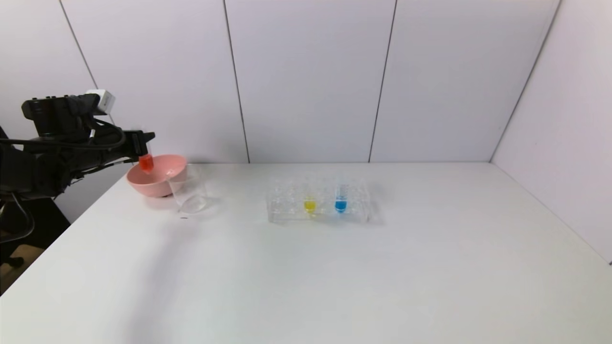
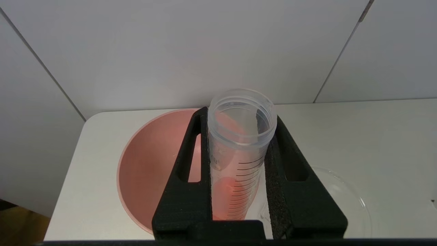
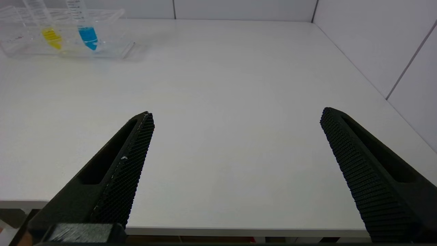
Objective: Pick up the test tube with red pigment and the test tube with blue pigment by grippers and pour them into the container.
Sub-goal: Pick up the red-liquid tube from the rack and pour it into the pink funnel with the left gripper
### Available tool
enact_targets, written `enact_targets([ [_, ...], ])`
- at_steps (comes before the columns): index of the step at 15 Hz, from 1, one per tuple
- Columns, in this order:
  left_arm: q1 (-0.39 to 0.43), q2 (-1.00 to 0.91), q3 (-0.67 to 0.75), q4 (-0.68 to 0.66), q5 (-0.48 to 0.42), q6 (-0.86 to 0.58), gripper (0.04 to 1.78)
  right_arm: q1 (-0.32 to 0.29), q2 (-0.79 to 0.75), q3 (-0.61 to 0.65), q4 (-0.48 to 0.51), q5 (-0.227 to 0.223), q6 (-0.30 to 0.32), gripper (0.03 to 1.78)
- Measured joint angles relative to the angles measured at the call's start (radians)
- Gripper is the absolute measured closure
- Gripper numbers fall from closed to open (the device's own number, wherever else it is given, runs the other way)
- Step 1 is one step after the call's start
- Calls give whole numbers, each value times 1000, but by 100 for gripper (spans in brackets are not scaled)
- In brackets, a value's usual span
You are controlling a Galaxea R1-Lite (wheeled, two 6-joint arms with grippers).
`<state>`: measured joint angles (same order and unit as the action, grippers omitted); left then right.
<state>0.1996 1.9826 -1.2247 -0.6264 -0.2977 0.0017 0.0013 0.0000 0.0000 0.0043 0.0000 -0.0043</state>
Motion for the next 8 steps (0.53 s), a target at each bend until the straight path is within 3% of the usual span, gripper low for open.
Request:
enact_targets([
  [8, -1, 3, 49, -54, -31, 74, 136, 0, 0, 0, 0, 0, 0, 4],
])
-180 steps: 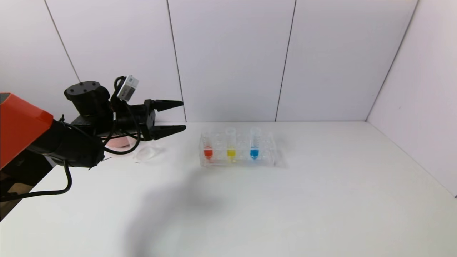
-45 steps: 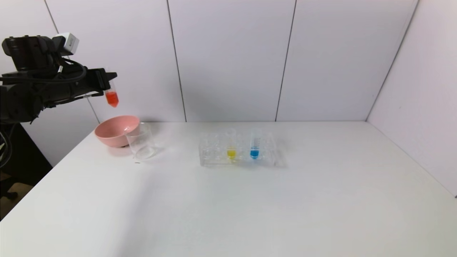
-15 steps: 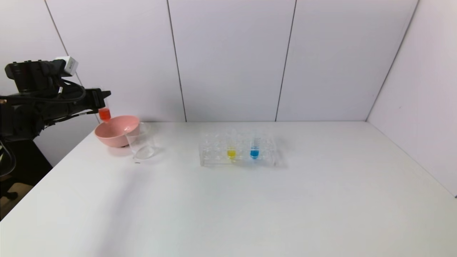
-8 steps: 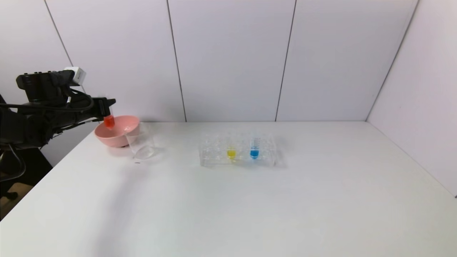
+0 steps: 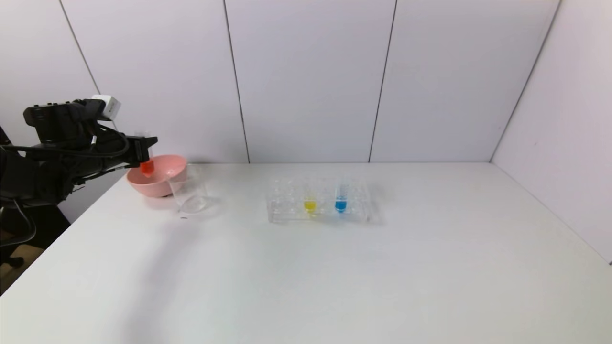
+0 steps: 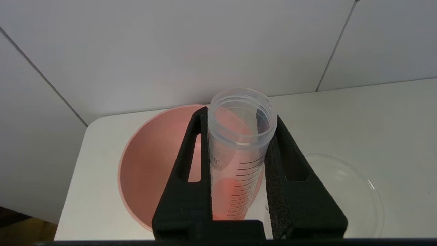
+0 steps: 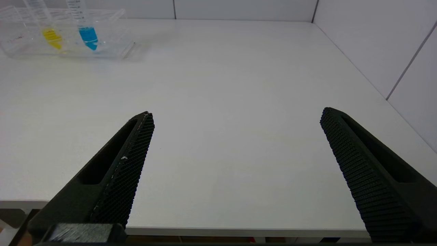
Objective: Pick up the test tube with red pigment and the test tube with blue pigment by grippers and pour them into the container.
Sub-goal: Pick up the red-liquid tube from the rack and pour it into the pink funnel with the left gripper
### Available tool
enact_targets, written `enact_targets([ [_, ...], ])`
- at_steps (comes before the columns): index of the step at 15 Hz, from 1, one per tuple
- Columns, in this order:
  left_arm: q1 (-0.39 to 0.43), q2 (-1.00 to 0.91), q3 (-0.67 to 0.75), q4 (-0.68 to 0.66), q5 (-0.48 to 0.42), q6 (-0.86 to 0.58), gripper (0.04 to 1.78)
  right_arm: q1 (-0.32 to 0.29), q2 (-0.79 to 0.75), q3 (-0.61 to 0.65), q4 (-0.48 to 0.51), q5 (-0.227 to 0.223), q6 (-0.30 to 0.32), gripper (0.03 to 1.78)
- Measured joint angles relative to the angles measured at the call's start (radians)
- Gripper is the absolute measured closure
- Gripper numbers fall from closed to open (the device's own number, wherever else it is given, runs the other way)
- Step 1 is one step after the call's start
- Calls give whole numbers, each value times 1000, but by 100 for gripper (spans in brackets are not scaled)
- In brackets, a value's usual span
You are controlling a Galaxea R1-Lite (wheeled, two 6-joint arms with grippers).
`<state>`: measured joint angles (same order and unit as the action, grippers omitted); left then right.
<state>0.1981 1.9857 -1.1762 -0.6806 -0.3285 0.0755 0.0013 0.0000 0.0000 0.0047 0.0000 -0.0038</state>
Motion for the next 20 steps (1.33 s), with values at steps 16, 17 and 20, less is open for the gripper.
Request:
enact_targets([
  [16, 45, -21, -126, 330, -190, 161, 136, 0, 0, 0, 0, 0, 0, 4],
  [17, 47, -24, -152, 379, -200, 212, 136, 0, 0, 0, 0, 0, 0, 4],
  [20, 49, -29, -245, 565, -214, 320, 136, 0, 0, 0, 0, 0, 0, 4],
])
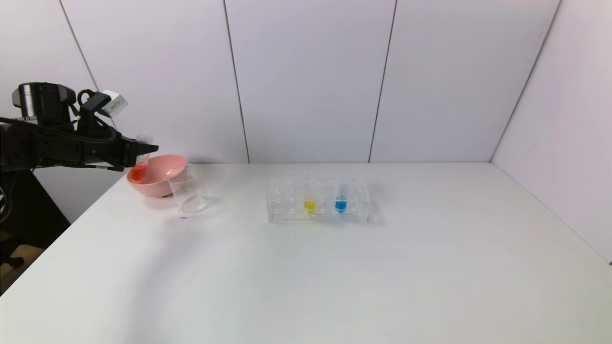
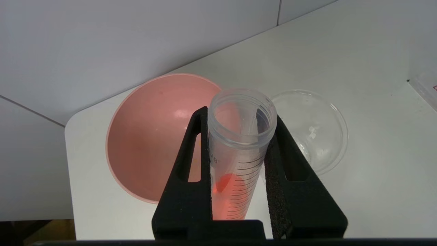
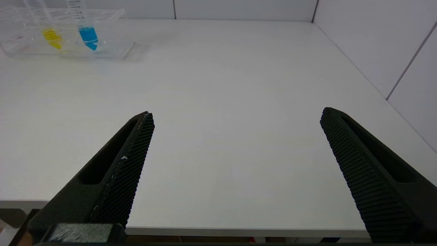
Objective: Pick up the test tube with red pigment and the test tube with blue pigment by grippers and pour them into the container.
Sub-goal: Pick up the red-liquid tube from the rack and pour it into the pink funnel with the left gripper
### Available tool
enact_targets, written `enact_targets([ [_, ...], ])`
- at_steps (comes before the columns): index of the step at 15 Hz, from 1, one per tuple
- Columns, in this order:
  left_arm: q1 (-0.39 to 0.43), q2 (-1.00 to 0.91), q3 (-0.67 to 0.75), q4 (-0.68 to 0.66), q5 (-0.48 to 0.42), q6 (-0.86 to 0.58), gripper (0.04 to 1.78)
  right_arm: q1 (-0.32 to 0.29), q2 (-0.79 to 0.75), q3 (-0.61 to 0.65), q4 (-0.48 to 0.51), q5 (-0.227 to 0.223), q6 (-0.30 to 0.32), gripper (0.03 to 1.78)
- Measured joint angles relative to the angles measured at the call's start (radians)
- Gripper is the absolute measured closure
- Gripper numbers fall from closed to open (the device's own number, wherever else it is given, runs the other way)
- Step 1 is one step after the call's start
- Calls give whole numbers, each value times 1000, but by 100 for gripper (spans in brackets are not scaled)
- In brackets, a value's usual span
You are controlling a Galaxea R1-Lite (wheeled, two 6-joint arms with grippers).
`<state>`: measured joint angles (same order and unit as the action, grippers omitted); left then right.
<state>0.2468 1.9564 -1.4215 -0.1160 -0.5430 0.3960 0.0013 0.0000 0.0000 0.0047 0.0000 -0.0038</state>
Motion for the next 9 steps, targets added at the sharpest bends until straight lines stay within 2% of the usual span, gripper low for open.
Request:
enact_targets([
  [2, 0, 0, -38, 74, -1, 46, 136, 0, 0, 0, 0, 0, 0, 4],
  [7, 0, -1, -63, 93, -3, 63, 136, 0, 0, 0, 0, 0, 0, 4],
  [9, 0, -2, -85, 149, -3, 99, 136, 0, 0, 0, 0, 0, 0, 4],
])
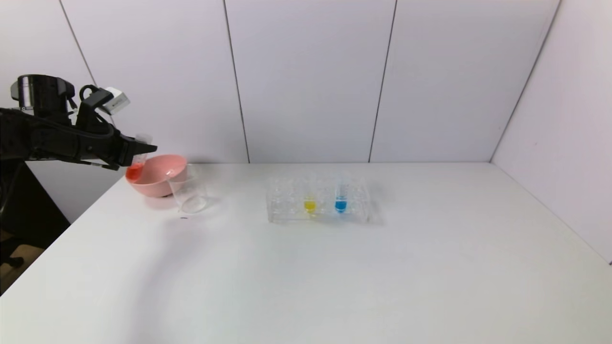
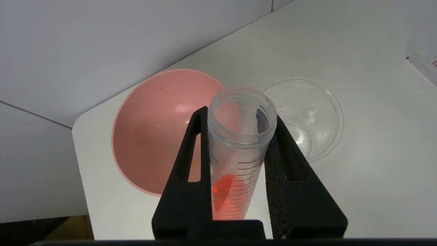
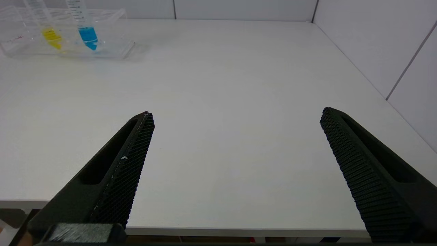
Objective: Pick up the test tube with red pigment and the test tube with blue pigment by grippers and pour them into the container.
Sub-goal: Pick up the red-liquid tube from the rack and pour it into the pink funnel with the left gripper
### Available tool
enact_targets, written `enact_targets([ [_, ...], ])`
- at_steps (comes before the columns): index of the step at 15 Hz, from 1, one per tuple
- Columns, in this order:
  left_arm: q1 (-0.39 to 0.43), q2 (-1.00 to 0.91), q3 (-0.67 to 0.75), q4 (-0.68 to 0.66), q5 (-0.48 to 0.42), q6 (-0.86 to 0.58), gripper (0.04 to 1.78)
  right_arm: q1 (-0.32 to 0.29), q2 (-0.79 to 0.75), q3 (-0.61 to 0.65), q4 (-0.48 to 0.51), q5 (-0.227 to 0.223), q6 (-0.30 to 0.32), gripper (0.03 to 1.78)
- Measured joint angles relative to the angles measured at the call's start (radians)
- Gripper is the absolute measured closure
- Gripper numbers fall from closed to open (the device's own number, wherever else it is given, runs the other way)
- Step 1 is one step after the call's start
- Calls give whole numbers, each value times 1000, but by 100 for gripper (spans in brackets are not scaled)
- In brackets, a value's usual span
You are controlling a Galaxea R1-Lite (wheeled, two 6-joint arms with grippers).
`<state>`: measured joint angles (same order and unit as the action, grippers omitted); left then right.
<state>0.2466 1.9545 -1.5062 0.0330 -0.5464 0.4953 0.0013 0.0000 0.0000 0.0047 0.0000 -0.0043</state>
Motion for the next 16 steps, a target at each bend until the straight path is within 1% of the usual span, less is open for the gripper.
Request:
enact_targets([
  [3, 4, 3, -68, 143, -3, 99, 136, 0, 0, 0, 0, 0, 0, 4],
  [4, 9, 6, -91, 193, -19, 142, 136, 0, 0, 0, 0, 0, 0, 4],
  [7, 30, 23, -152, 287, -127, 261, 136, 0, 0, 0, 0, 0, 0, 4],
  [12, 39, 39, -189, 347, -141, 310, 136, 0, 0, 0, 0, 0, 0, 4],
  [14, 40, 51, -229, 412, -142, 369, 136, 0, 0, 0, 0, 0, 0, 4],
  [16, 40, 73, -301, 511, -141, 433, 136, 0, 0, 0, 0, 0, 0, 4],
])
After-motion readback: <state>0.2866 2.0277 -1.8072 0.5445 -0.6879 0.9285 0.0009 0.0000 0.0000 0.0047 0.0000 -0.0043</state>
